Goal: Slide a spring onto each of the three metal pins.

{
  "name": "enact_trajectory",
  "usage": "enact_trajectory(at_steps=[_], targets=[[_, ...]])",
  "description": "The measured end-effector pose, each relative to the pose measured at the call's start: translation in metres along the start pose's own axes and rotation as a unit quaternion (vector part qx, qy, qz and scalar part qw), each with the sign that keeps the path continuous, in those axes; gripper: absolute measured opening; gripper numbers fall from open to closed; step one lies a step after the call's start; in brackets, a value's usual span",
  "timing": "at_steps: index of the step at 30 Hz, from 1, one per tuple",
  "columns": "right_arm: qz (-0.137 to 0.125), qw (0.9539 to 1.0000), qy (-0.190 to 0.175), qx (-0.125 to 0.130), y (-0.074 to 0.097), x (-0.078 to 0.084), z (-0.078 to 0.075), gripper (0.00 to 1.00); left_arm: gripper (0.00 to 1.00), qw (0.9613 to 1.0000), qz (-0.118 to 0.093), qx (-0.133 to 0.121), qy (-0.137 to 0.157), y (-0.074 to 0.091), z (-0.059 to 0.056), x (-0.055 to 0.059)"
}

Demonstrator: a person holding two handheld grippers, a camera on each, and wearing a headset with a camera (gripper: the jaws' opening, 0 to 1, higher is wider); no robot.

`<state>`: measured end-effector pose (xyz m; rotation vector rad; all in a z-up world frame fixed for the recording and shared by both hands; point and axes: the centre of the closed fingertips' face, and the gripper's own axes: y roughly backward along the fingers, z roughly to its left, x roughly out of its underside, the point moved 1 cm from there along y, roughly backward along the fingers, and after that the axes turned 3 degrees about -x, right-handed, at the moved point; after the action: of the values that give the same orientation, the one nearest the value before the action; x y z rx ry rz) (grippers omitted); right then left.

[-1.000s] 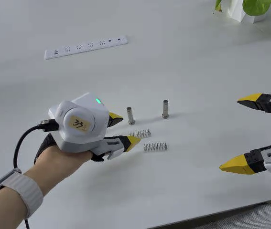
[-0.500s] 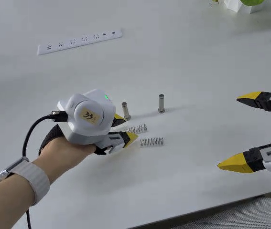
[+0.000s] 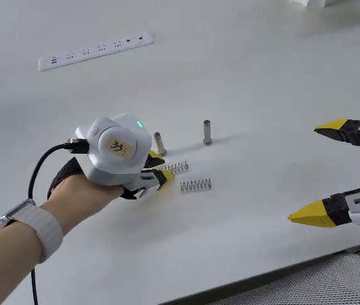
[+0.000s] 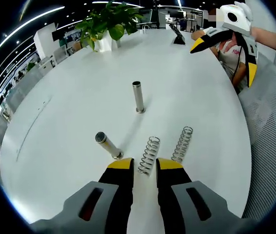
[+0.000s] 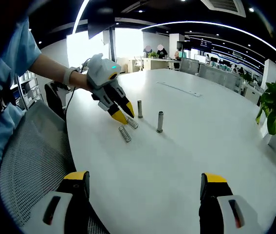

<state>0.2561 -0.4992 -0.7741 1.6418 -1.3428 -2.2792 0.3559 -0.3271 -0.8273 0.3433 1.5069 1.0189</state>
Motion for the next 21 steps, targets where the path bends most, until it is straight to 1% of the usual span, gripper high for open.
enact_trajectory(at_steps=[4, 6, 8, 9, 10, 13, 16, 21], targets=[[0.000, 1.0000, -0.002, 0.001, 0.0000, 0.0009, -0.0004, 0.94, 0.12, 1.0000, 0.003, 0.004, -0.003, -0.0013, -0.0010, 0.0010], [-0.002, 1.0000, -0.003, 0.002, 0.0001, 0.0007, -0.0008, 0.94, 0.12, 0.9999, 0.009, 0.007, -0.002, -0.0025, -0.0015, 0.0032], [-0.002, 1.0000, -0.004, 0.002, 0.0001, 0.0010, -0.0009, 0.94, 0.12, 0.9998, 0.014, 0.012, -0.009, -0.0037, -0.0020, 0.0057], [-0.002, 1.0000, -0.003, 0.002, 0.0000, 0.0012, -0.0012, 0.94, 0.11, 0.9998, 0.013, 0.011, -0.008, -0.0038, -0.0014, 0.0048], [-0.001, 1.0000, -0.004, 0.002, -0.0001, 0.0015, -0.0012, 0.94, 0.11, 0.9997, 0.017, 0.013, -0.007, -0.0027, -0.0015, 0.0055], [-0.001, 1.0000, -0.004, 0.001, -0.0010, 0.0018, -0.0006, 0.94, 0.11, 0.9997, 0.018, 0.014, -0.007, -0.0017, -0.0023, 0.0041], [-0.002, 1.0000, -0.005, -0.001, -0.0029, 0.0015, 0.0005, 0.94, 0.09, 0.9996, 0.021, 0.015, -0.013, -0.0010, -0.0034, 0.0050], [-0.003, 1.0000, -0.004, -0.006, -0.0055, -0.0008, 0.0031, 0.93, 0.07, 0.9996, 0.023, 0.016, -0.008, -0.0007, -0.0027, 0.0070]])
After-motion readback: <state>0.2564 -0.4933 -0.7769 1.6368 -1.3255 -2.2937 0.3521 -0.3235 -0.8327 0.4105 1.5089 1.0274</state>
